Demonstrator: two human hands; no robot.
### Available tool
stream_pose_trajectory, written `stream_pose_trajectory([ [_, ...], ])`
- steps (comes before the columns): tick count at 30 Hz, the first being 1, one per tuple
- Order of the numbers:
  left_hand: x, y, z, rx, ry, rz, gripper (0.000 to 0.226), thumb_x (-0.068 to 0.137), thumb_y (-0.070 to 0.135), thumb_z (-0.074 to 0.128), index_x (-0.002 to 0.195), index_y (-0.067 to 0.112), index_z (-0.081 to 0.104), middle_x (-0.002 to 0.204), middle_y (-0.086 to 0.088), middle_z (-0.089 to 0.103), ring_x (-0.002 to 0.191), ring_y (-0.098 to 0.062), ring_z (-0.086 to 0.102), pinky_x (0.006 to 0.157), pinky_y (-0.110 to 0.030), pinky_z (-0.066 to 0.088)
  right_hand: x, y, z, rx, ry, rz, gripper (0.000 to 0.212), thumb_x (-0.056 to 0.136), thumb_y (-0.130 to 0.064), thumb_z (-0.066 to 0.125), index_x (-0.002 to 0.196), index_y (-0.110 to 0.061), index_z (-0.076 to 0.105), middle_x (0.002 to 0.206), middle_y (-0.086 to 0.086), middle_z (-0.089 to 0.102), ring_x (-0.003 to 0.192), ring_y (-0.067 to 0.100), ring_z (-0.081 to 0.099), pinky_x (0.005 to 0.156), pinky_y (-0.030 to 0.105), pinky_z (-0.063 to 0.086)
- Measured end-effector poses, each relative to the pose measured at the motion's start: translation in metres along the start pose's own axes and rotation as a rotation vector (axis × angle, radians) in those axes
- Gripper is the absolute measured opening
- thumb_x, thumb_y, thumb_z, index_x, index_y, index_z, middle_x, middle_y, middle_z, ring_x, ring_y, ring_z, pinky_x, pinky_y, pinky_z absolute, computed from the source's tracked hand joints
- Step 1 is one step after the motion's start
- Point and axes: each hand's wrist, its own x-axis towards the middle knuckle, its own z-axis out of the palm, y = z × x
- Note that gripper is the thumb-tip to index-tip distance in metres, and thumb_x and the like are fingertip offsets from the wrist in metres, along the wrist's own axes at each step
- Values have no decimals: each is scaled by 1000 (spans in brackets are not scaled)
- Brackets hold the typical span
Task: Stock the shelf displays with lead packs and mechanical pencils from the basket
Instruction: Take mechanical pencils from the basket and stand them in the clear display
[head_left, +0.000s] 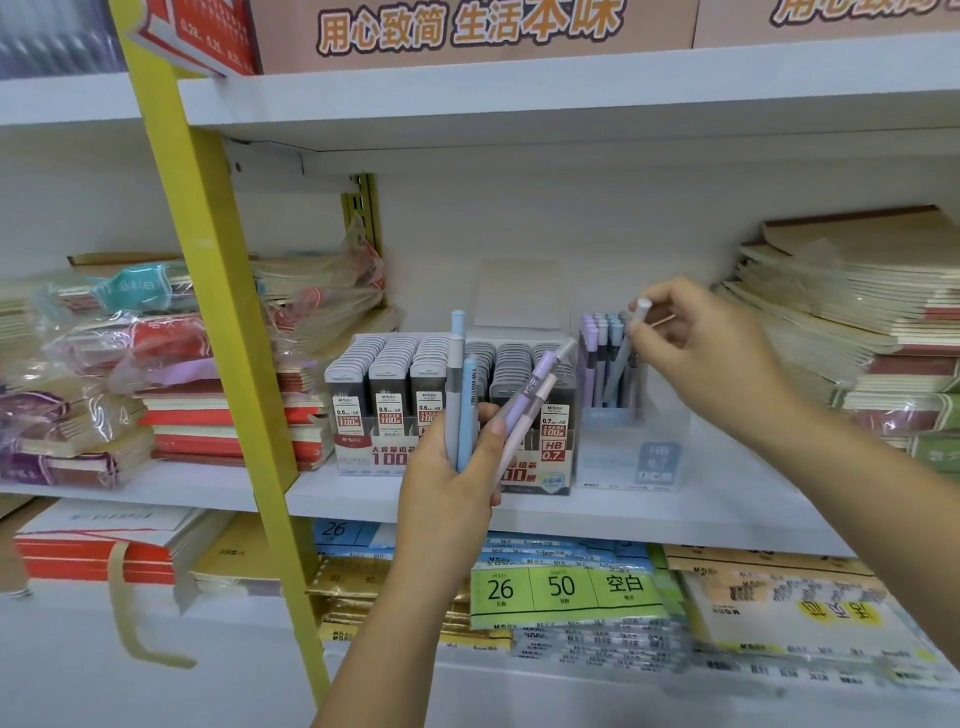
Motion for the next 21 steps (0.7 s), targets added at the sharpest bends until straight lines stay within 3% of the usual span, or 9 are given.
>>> stream_pose_trajectory([
  [3,0,0,-1,-12,3,-10,9,96,39,59,95,39,68,60,15,58,50,-3,50,46,-17,41,-3,5,5,9,-62,11,11,90,-22,64,93,-30,58,88,-13,64,82,10,66,73,25,53],
  [7,2,0,-3,-25,6,-20,10,96,40,59,91,43,68,61,12,58,51,-4,50,46,-19,41,-1,7,9,48,-58,46,12,89,-24,67,97,-26,59,86,-9,66,77,10,67,71,30,57],
  [10,1,0,-3,-23,11,-14,9,96,40,60,92,41,68,61,13,59,52,-4,51,46,-18,42,1,7,11,27,-43,34,25,88,-24,69,102,-31,49,83,-8,67,73,7,66,65,23,52],
  [12,1,0,-2,-27,12,-17,9,96,38,60,92,42,67,61,14,60,51,-4,51,47,-18,43,2,6,13,-88,-11,-28,27,86,-28,70,99,-33,47,80,-10,65,70,5,61,58,17,41],
  [16,0,1,-1,-50,1,-27,10,97,37,61,91,42,67,62,13,59,51,-5,50,46,-19,43,4,8,19,-411,70,-147,24,81,-34,73,99,-26,61,88,-6,48,77,14,45,53,18,24],
  [21,-1,4,-2,-51,0,-22,7,95,39,61,92,42,67,64,12,61,53,-5,52,47,-18,43,-1,3,28,-422,9,-45,23,87,-31,69,108,-24,64,95,-7,43,81,11,43,53,21,27],
])
